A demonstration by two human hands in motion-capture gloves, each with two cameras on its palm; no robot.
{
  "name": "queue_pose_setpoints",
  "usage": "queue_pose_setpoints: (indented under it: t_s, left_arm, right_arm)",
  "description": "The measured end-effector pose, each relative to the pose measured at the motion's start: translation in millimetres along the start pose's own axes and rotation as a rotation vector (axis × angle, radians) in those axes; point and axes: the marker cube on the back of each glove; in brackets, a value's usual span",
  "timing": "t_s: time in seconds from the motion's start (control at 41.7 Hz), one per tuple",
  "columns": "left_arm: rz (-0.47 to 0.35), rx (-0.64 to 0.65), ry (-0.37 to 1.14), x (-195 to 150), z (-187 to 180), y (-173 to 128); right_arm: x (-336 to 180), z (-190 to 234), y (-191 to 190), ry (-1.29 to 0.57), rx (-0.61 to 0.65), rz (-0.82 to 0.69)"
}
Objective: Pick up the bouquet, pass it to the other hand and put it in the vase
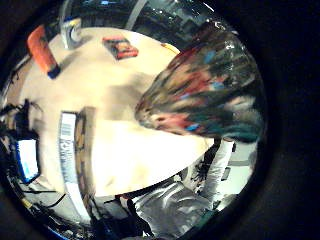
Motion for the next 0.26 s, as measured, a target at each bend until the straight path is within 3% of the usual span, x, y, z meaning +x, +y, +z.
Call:
queue_pose_setpoints:
  t_s: [0.168,0.264]
  left_arm:
    - [-0.010,-0.010,-0.025,-20,-4,2]
    - [0.022,-0.014,-0.086,-17,-8,4]
  right_arm:
    - [15,-5,12,-0.075,-0.073,0.130]
    - [19,-9,17,-0.091,-0.089,0.131]
